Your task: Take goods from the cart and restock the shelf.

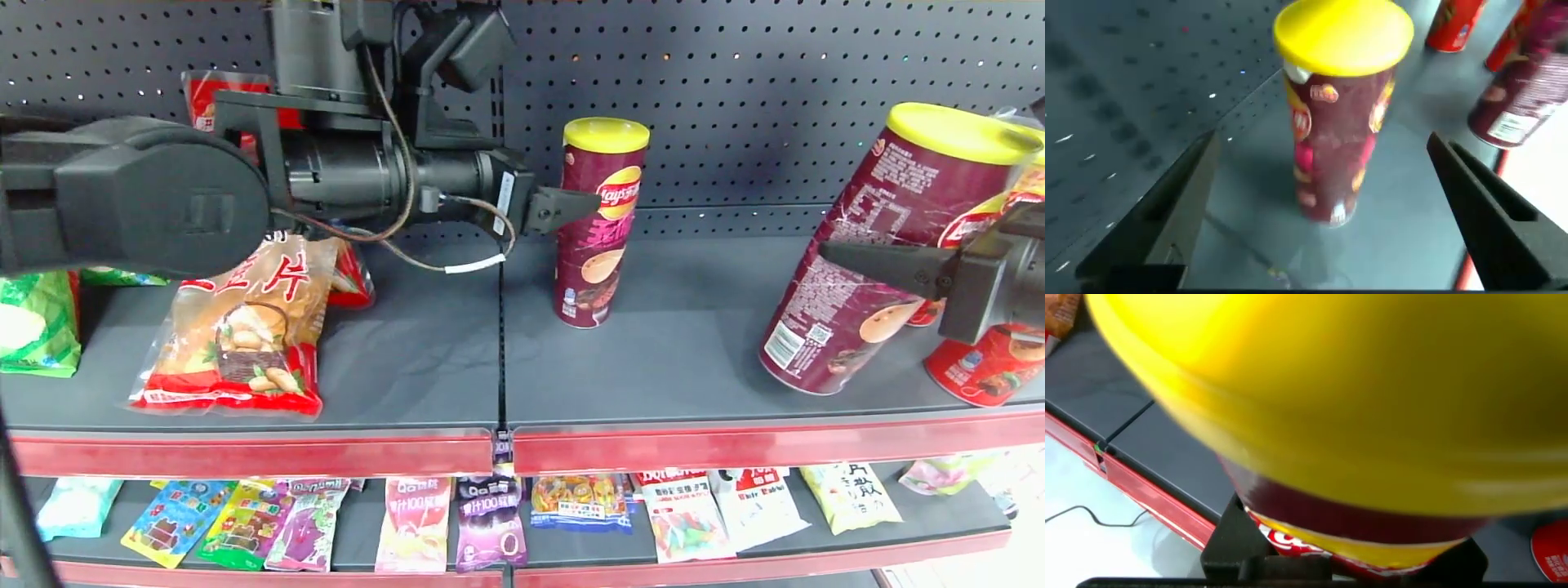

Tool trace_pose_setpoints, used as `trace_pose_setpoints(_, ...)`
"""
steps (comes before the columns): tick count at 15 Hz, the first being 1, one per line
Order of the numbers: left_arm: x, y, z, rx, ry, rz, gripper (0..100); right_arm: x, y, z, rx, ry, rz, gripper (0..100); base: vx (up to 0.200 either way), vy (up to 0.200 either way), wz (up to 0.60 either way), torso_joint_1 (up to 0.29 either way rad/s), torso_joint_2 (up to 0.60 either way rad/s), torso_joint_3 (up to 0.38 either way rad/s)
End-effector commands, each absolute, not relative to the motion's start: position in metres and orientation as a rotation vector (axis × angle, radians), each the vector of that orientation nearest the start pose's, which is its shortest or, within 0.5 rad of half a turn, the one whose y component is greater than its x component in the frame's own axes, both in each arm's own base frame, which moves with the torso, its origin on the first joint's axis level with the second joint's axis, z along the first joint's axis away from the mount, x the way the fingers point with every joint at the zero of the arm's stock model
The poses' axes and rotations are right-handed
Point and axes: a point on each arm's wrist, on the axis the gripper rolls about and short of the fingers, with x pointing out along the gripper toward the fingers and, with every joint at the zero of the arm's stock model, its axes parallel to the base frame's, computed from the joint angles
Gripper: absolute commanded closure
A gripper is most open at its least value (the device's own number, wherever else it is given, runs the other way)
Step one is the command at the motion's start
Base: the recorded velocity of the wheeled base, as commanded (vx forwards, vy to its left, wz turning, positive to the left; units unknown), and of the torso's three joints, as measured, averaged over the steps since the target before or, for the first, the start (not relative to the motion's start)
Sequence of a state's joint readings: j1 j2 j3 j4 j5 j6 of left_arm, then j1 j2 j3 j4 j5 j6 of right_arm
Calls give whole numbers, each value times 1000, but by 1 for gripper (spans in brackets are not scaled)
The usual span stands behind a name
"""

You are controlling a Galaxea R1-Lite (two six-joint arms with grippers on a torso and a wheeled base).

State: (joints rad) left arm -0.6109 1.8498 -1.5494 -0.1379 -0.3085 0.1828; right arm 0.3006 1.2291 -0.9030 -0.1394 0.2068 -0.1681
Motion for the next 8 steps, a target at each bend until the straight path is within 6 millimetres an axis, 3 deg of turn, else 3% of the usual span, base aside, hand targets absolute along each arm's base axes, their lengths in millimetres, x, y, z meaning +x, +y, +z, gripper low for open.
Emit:
trace_pose_setpoints(1, 310, -234, 278, 202, 116, -946, 0, 179, 60, 280, -173, 143, 521, 100, 0, 0, 0, 0, 0, 0)
trace_pose_setpoints(8, 329, -259, 277, 201, 75, -923, 0, 178, 60, 280, -173, 141, 519, 100, 0, 0, 0, 0, 0, 0)
